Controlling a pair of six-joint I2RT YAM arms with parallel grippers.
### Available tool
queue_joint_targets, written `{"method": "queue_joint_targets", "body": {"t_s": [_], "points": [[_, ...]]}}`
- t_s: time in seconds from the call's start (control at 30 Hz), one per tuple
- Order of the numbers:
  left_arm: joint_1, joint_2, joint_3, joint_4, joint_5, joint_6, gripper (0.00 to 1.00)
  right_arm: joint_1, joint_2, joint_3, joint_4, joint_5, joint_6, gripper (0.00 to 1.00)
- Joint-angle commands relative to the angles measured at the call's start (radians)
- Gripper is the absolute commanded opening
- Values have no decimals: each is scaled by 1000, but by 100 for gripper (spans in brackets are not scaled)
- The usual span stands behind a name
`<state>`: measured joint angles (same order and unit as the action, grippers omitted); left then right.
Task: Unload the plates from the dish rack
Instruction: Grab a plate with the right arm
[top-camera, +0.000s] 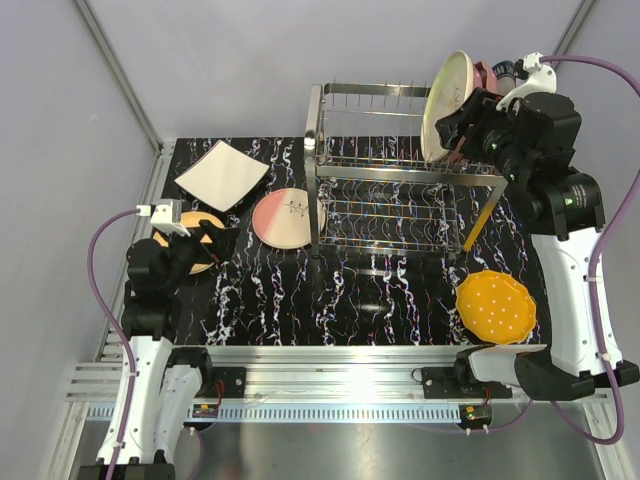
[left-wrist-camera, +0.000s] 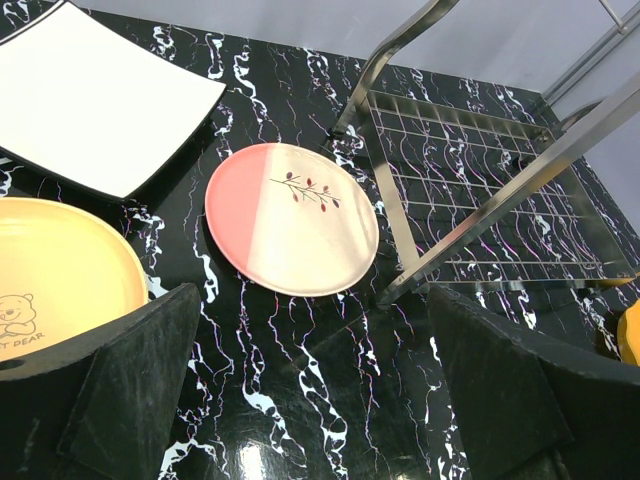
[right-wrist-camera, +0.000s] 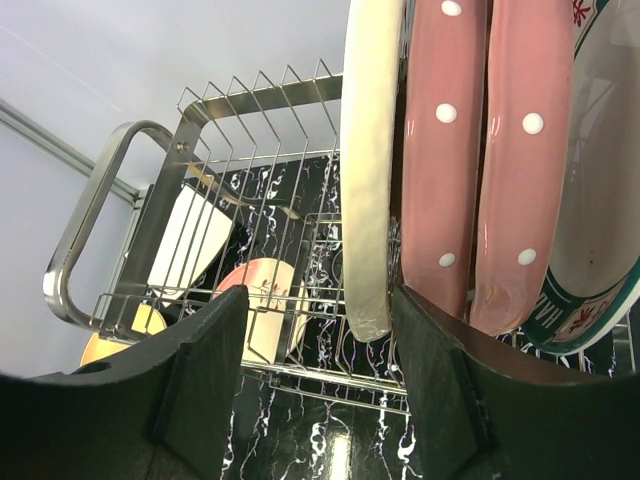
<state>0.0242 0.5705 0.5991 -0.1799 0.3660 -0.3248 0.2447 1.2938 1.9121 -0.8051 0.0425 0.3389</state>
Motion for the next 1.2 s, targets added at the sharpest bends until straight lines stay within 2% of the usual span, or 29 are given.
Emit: {"method": "queue_joint_targets", "body": {"t_s": [0.0,0.63,0.87,1.17], "points": [[-4,-12,10,37,-12,6,99,-7,7,-4,52,23,15,67],[-3,-15,8,39,-13,3,99,-4,24,-54,138,89,18,60],[-4,-17,10,40,-12,4,99,-4,48,-53,138,105,15,54],[-3,-17,8,37,-18,4,99,11,53,-62,156,184,-21,50]]}}
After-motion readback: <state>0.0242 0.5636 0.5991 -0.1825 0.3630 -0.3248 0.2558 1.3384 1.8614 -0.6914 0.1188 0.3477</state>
